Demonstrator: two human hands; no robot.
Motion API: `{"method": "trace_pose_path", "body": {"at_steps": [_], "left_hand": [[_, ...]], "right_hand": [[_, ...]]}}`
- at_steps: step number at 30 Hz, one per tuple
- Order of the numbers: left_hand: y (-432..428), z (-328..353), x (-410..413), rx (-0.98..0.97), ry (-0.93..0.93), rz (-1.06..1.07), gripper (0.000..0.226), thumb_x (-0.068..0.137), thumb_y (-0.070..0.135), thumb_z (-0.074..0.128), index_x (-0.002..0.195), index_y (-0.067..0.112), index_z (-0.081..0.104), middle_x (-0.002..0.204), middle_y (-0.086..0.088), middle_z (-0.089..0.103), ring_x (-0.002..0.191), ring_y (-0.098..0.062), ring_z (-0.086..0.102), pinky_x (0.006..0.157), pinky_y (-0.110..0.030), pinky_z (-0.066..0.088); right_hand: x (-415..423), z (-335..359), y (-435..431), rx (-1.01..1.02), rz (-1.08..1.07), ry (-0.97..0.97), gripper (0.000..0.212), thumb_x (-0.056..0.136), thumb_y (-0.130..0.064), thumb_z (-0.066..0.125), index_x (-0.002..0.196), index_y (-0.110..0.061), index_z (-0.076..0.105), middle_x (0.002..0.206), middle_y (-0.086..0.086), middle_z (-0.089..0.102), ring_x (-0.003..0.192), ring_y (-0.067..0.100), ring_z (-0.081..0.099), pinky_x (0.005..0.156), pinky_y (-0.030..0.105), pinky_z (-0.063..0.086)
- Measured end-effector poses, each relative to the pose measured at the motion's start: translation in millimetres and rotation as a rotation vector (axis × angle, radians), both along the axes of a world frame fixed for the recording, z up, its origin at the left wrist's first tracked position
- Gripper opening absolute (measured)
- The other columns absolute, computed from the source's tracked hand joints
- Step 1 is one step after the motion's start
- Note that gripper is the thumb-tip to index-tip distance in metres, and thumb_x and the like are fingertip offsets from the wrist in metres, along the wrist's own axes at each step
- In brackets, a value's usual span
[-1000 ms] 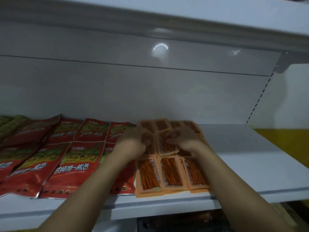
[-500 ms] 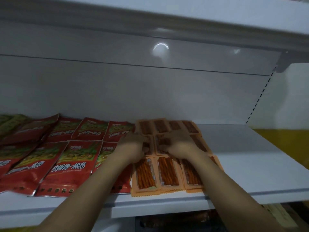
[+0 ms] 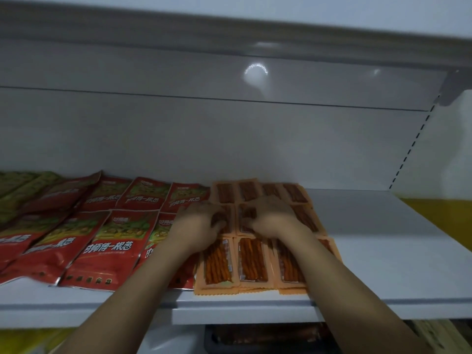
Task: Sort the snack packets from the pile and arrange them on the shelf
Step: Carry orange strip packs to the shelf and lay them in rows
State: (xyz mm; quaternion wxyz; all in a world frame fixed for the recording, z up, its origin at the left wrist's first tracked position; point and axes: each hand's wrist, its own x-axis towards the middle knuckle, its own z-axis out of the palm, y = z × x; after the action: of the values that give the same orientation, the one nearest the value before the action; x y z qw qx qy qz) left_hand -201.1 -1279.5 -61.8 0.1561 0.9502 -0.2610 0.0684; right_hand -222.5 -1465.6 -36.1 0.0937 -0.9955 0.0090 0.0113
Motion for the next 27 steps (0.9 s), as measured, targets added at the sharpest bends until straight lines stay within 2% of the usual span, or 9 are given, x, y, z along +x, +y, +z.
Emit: {"method": "trace_pose_path", "body": {"at_steps": [2, 4, 6, 9, 11, 15, 22, 24, 27], "left_hand": [[3, 4, -2, -0.012, -0.038, 0.028, 0.033, 0.097, 0.038, 0.052, 0.128, 0.029, 0.059, 0.125, 0.000, 0.061, 0.116, -0.022, 0.054, 0.098, -0.041, 0.043], [8, 8, -4, -0.017, -0.070, 0.076, 0.034, 0.097, 0.043, 0.049, 0.125, 0.027, 0.061, 0.123, 0.000, 0.064, 0.115, -0.022, 0.055, 0.097, -0.039, 0.044], [15, 14, -7, -0.029, -0.081, 0.142, 0.046, 0.092, 0.052, 0.045, 0.128, 0.027, 0.061, 0.125, -0.001, 0.064, 0.117, -0.026, 0.055, 0.097, -0.038, 0.044], [31, 24, -15, -0.013, -0.080, 0.257, 0.056, 0.088, 0.055, 0.046, 0.135, 0.027, 0.056, 0.127, -0.006, 0.064, 0.117, -0.029, 0.057, 0.096, -0.040, 0.047], [45, 29, -21, -0.009, -0.105, 0.333, 0.048, 0.091, 0.051, 0.053, 0.133, 0.027, 0.058, 0.119, -0.006, 0.068, 0.110, -0.028, 0.061, 0.090, -0.038, 0.049], [85, 38, -38, 0.080, -0.175, 0.519, 0.040, 0.090, 0.053, 0.056, 0.115, 0.023, 0.065, 0.104, -0.002, 0.069, 0.102, -0.027, 0.062, 0.085, -0.039, 0.043], [169, 50, -97, 0.009, -0.258, 0.721, 0.046, 0.088, 0.046, 0.065, 0.127, 0.023, 0.062, 0.121, -0.001, 0.065, 0.114, -0.029, 0.057, 0.090, -0.043, 0.043], [197, 49, -117, 0.011, -0.249, 0.777, 0.048, 0.087, 0.050, 0.062, 0.128, 0.023, 0.060, 0.120, -0.002, 0.066, 0.115, -0.030, 0.057, 0.091, -0.044, 0.045], [239, 50, -148, 0.002, -0.224, 0.857, 0.058, 0.084, 0.060, 0.048, 0.129, 0.025, 0.059, 0.123, 0.001, 0.065, 0.117, -0.028, 0.056, 0.091, -0.043, 0.044]], "right_hand": [[-3, 9, 2, 0.011, 0.029, -0.043, 0.021, 0.093, -0.044, 0.056, 0.102, -0.028, 0.066, 0.114, -0.002, 0.066, 0.100, 0.019, 0.060, 0.077, 0.028, 0.042], [-5, 22, 6, 0.016, 0.073, -0.096, 0.035, 0.094, -0.048, 0.053, 0.119, -0.026, 0.064, 0.123, -0.001, 0.062, 0.112, 0.023, 0.058, 0.082, 0.030, 0.041], [-5, 36, 12, 0.017, 0.130, -0.132, 0.046, 0.093, -0.054, 0.054, 0.129, -0.027, 0.059, 0.126, -0.001, 0.060, 0.117, 0.025, 0.055, 0.088, 0.033, 0.040], [5, 50, 27, 0.016, 0.219, -0.148, 0.059, 0.091, -0.053, 0.058, 0.143, -0.028, 0.045, 0.138, 0.005, 0.051, 0.128, 0.030, 0.045, 0.103, 0.039, 0.035], [14, 55, 42, 0.042, 0.281, -0.125, 0.069, 0.091, -0.052, 0.060, 0.150, -0.029, 0.034, 0.147, 0.007, 0.043, 0.134, 0.031, 0.037, 0.110, 0.042, 0.031], [21, 61, 84, 0.091, 0.421, -0.134, 0.077, 0.087, -0.054, 0.064, 0.152, -0.029, 0.030, 0.150, 0.006, 0.039, 0.137, 0.030, 0.035, 0.111, 0.042, 0.031], [-4, 66, 173, 0.201, 0.666, -0.276, 0.074, 0.079, -0.058, 0.068, 0.144, -0.034, 0.042, 0.140, 0.003, 0.051, 0.126, 0.028, 0.047, 0.103, 0.039, 0.041], [-14, 66, 199, 0.260, 0.717, -0.277, 0.072, 0.079, -0.054, 0.070, 0.143, -0.034, 0.044, 0.141, 0.001, 0.051, 0.128, 0.026, 0.046, 0.104, 0.037, 0.041], [-30, 66, 244, 0.251, 0.770, -0.260, 0.081, 0.080, -0.056, 0.070, 0.149, -0.029, 0.037, 0.148, 0.002, 0.044, 0.135, 0.024, 0.039, 0.111, 0.038, 0.035]]}}
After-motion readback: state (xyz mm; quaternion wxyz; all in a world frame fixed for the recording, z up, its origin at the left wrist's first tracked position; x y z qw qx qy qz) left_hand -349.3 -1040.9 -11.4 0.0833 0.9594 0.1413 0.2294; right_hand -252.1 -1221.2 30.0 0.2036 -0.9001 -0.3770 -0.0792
